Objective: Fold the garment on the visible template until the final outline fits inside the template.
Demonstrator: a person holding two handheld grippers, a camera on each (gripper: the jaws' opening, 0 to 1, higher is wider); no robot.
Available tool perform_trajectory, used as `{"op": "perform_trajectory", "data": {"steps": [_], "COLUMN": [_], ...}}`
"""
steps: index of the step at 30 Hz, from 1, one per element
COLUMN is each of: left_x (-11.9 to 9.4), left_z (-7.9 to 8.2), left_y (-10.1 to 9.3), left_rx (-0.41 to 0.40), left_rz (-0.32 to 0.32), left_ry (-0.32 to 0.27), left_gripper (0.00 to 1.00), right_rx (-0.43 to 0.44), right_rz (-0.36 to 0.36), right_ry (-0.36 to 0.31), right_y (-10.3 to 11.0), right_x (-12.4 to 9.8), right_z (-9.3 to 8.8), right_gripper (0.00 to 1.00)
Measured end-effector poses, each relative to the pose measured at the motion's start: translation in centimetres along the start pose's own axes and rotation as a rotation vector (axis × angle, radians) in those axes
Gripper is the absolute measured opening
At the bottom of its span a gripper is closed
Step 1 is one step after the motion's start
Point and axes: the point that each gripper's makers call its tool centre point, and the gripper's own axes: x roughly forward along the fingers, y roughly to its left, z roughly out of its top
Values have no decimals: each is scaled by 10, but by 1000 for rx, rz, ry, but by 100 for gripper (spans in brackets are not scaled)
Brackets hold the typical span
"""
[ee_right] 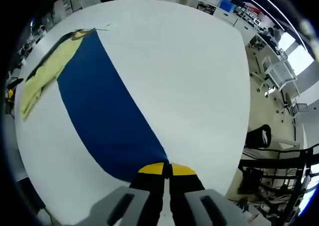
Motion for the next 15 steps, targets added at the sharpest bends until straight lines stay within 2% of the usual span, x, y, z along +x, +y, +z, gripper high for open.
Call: {"op": "perform_trajectory", "data": {"steps": [5, 10, 12, 15], "left_x": [0, -1, -2, -4], "left_z": [-1, -1, -2, -2], "left_y": [1, 1, 0, 2], "left_rx": [-3, -6, -11, -10], "left_rz": [3, 8, 8, 10], "left_ry": [0, -3, -5, -7], "left_gripper": [65, 65, 65, 65], "right_rx": [1, 10, 17, 30], "right_rz": [-3, -11, -17, -14], "right_ry": [16, 26, 17, 6], "right_y": [7, 4, 11, 9], "right_x": [1, 5, -2, -5], "right_z": [-3, -6, -8, -7], "right_gripper": [0, 1, 5, 6]}}
